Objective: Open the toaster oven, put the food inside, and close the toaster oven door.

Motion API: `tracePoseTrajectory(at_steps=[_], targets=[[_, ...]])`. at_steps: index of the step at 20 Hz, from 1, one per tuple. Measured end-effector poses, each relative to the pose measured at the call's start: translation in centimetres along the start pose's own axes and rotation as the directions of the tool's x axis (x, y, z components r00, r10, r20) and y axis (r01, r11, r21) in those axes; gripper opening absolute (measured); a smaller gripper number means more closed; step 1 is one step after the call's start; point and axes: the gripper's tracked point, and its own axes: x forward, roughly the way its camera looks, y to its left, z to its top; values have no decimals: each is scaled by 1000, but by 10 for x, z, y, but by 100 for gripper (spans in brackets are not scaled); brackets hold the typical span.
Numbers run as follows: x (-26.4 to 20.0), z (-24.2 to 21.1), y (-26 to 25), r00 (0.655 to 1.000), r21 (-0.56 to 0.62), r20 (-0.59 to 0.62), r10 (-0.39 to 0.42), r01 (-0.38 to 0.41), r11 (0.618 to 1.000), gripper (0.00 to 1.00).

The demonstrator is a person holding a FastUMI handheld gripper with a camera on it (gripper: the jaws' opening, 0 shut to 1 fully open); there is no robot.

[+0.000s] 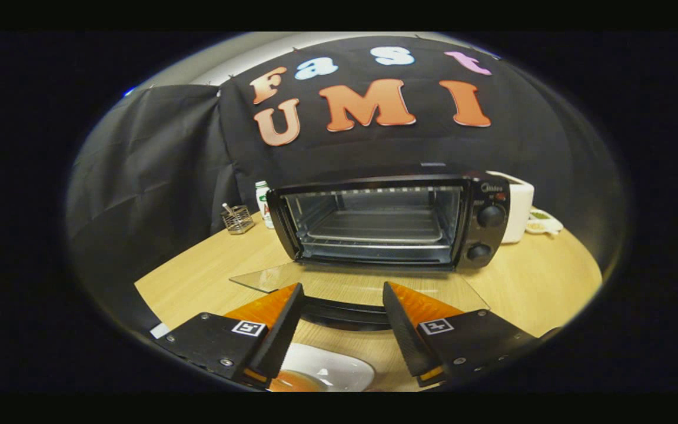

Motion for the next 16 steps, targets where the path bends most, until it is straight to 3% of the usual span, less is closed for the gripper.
tracePoseTrajectory(at_steps=[9, 16], targets=[[16, -43, -16, 997, -7, -72, -21, 21, 1000, 76], [2, -33, -15, 999, -12, -38, -7, 7, 1000, 75]])
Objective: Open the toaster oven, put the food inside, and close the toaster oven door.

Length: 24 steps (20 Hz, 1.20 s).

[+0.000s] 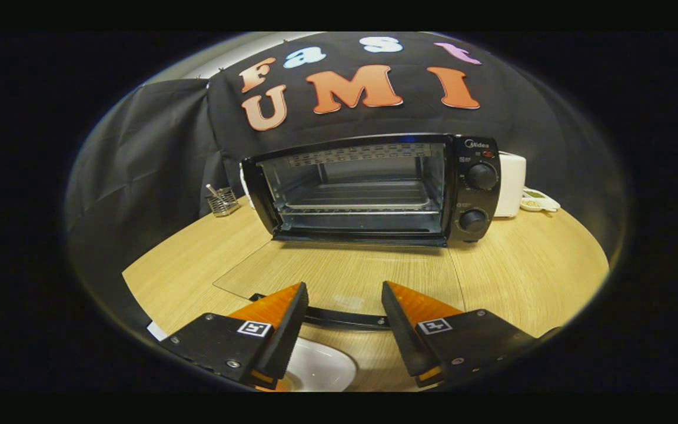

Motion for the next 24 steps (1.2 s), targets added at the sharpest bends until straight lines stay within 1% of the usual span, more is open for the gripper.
tracePoseTrajectory(at_steps=[3, 6, 9, 10, 13, 14, 18, 22, 24], targets=[[-19, 2, 13, 998, 22, 16, 61, -62, 998, 75], [-46, -9, 26, 993, -20, 3, 120, -120, 993, 77], [-70, -30, 42, 980, -61, -44, 195, -197, 978, 85], [-76, -38, 47, 974, -69, -61, 217, -221, 973, 86], [-91, -59, 56, 961, -79, -112, 253, -262, 962, 92], [-94, -66, 60, 956, -80, -128, 266, -277, 958, 92], [-96, -86, 70, 941, -100, -189, 282, -304, 947, 93], [-95, -103, 76, 931, -117, -239, 277, -311, 943, 93], [-93, -107, 75, 933, -148, -251, 259, -301, 942, 93]])
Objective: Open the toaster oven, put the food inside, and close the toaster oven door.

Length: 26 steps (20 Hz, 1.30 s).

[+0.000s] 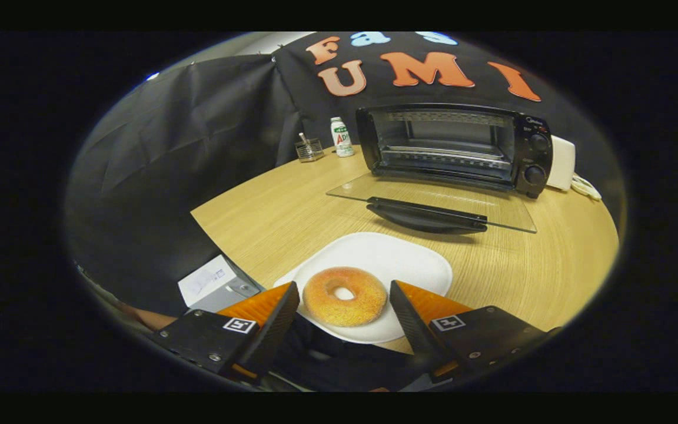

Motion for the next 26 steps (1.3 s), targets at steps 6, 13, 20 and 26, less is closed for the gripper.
tracePoseTrajectory(at_steps=[6, 13, 20, 26], targets=[[-1, -1, -3, 1000, 44, -8, -7, 7, 999, 75], [-5, 16, -2, 999, 147, 32, 17, -21, 989, 46], [-2, 77, -12, 980, 302, 197, 10, -70, 951, 36], [9, 138, -43, 948, 425, 313, -66, -78, 902, 32]])
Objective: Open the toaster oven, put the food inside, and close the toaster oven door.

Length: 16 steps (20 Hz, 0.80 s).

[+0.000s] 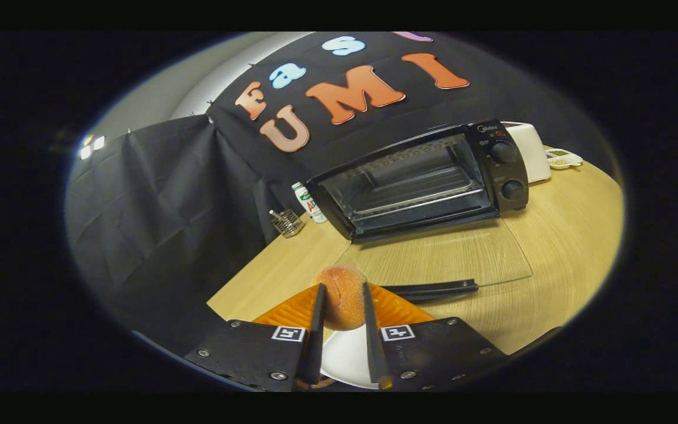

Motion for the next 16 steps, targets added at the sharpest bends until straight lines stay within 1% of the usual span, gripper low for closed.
tracePoseTrajectory(at_steps=[3, 7, 10, 13, 16], targets=[[18, 35, -9, 998, 59, 63, -22, 19, 998, 32], [41, 83, -24, 988, 190, 150, -47, 18, 982, 32], [63, 110, -40, 977, 230, 193, -85, 39, 972, 32], [85, 135, -53, 971, 271, 217, -105, 43, 962, 32], [113, 137, -68, 973, 308, 194, -124, 59, 949, 32]])
